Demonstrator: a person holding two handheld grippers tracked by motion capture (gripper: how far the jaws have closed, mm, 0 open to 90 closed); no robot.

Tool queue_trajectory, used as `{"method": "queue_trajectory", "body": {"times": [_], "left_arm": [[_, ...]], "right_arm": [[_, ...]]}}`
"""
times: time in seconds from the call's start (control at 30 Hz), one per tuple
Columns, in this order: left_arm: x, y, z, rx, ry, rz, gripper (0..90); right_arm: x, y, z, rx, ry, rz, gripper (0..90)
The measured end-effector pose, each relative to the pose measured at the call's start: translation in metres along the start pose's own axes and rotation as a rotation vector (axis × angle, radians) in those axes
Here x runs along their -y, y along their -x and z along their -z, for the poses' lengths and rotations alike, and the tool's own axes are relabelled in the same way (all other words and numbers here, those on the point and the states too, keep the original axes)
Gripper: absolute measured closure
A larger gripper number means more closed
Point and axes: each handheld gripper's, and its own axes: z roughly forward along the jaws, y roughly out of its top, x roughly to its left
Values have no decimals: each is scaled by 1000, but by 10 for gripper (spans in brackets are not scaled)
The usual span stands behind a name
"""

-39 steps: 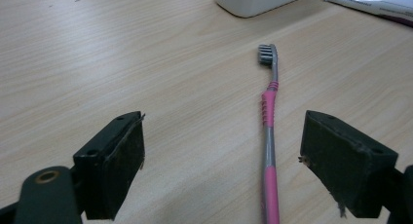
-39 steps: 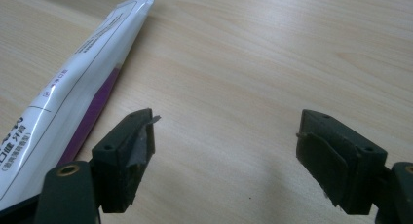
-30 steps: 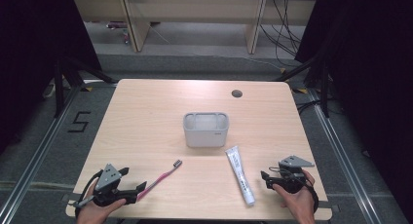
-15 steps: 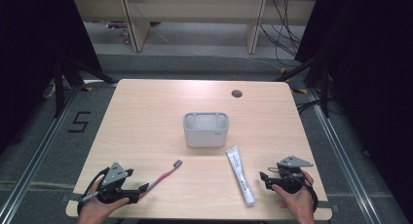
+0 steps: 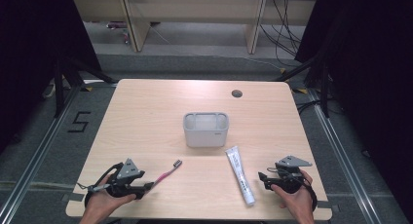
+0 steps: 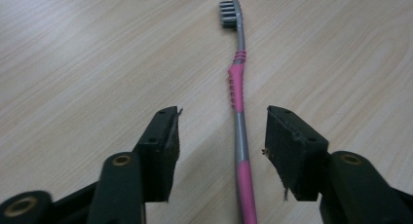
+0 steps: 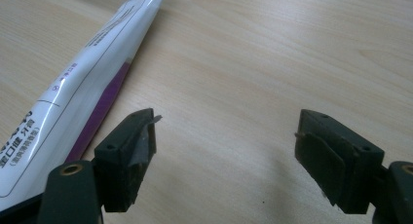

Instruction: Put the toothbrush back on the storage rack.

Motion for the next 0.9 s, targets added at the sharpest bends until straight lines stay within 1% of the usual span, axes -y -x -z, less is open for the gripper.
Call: {"method": "queue_trajectory", "body": {"times": [0.03, 0.07, 0.1, 0.13, 0.2, 0.23, 0.27, 0.3, 0.33, 0.37, 0.4, 0.43, 0.47, 0.5, 0.53, 0.57, 0.63, 0.67, 0.7, 0.73, 0.77, 0.8, 0.83, 0.87, 0.9], "left_arm": [[-2, 1, -1, 9, -4, 0, 500], [-3, 1, -2, 13, -16, -1, 512], [-7, 2, -4, 12, -32, -13, 529], [-10, 2, -5, 19, -40, -20, 539], [-12, 2, -5, 20, -47, -15, 561], [-14, 3, -6, 17, -51, -11, 561], [-17, 2, -5, 25, -75, -32, 572], [-22, 3, -4, 23, -113, -50, 584], [-22, 3, -4, 23, -113, -50, 592], [-28, 2, -3, 22, -148, -76, 603], [-28, 2, -3, 22, -148, -76, 611], [-31, 3, -4, 29, -166, -86, 611], [-33, 2, -6, 34, -185, -100, 616], [-37, 3, -9, 52, -210, -112, 622], [-37, 3, -9, 52, -210, -112, 628], [-41, 4, -13, 54, -237, -117, 634], [-42, 5, -15, 56, -243, -118, 642], [-43, 6, -16, 63, -250, -110, 642], [-44, 5, -17, 61, -256, -116, 646], [-45, 4, -18, 59, -255, -111, 650], [-46, 3, -21, 61, -260, -93, 660], [-46, 3, -21, 61, -260, -93, 665], [-47, 2, -22, 64, -267, -89, 665], [-48, 1, -23, 69, -282, -95, 669], [-50, 2, -26, 64, -298, -96, 674]], "right_arm": [[0, 1, -1, 3, 6, 16, 238], [1, -2, 0, 3, -7, -19, 238], [0, -2, 1, 17, -21, -13, 238], [1, 1, -1, 15, -4, 26, 239], [1, 1, -1, 17, -4, 23, 239], [0, -1, 0, 12, -12, -5, 239], [1, 0, -1, 15, -4, 21, 239], [1, 0, -2, -1, 11, 35, 242], [1, 0, -2, -1, 11, 35, 242], [0, -1, 0, 4, -14, 23, 242], [0, -1, 0, 4, -14, 23, 242], [0, -2, -1, 2, 4, 28, 243], [0, -2, -2, 0, 8, 30, 242], [-1, -2, 0, 3, -2, 31, 242], [-1, -2, 0, 1, -6, 32, 243], [-1, -2, 0, 2, -3, 35, 244], [0, -2, 1, -1, -4, 26, 244], [0, -2, 1, -1, -4, 26, 244], [0, -3, 1, -5, -8, 6, 243], [0, -3, 1, -7, -11, -3, 244], [-1, -2, 0, -7, -3, 21, 244], [-1, -2, 0, -7, -3, 21, 244], [0, -1, 0, 0, -2, 33, 244], [0, -2, 1, 2, -8, 27, 245], [-1, -4, 0, -11, -6, 10, 246]]}}
